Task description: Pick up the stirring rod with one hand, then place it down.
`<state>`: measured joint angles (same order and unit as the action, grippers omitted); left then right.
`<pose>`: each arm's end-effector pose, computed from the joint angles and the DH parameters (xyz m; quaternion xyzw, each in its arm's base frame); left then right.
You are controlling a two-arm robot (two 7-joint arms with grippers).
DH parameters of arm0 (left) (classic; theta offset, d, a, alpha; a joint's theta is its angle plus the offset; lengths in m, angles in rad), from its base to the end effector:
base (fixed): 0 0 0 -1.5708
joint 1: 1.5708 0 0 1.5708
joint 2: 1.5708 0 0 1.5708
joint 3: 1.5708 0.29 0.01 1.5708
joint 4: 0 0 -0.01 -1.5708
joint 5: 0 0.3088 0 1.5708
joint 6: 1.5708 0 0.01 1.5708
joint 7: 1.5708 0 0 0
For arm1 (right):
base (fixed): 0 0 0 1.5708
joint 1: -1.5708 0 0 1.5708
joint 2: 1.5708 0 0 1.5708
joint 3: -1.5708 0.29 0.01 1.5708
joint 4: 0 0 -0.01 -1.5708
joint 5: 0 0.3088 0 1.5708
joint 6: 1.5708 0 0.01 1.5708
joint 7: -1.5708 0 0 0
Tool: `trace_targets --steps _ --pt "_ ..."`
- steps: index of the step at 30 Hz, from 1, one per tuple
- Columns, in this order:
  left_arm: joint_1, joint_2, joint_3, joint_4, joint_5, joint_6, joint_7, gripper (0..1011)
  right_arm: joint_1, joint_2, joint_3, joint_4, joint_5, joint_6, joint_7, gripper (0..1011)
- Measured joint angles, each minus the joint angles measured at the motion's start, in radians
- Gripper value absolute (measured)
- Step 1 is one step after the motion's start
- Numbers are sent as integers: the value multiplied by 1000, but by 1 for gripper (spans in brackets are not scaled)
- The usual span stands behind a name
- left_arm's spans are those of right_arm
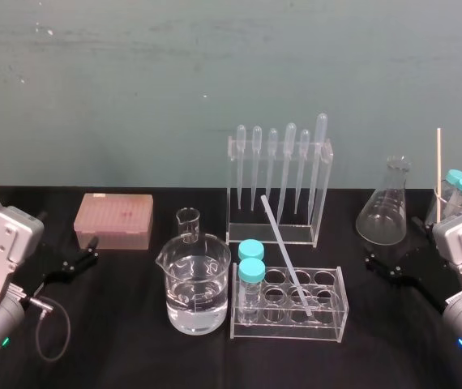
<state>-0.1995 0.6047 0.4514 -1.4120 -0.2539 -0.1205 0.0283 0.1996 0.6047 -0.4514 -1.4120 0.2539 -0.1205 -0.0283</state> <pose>0.3581 0.0827 -0.3023 0.1415 -0.1325 0.5799 0.7913 0.3581 -0.0827 -0.3022 -0.1415 -0.1325 -0.5799 0.7913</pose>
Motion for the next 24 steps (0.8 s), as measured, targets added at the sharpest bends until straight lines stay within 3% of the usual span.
trace_targets --steps 24 --pt "0 0 0 0 0 0 0 1000 0 0 0 0 0 0 0 1003"
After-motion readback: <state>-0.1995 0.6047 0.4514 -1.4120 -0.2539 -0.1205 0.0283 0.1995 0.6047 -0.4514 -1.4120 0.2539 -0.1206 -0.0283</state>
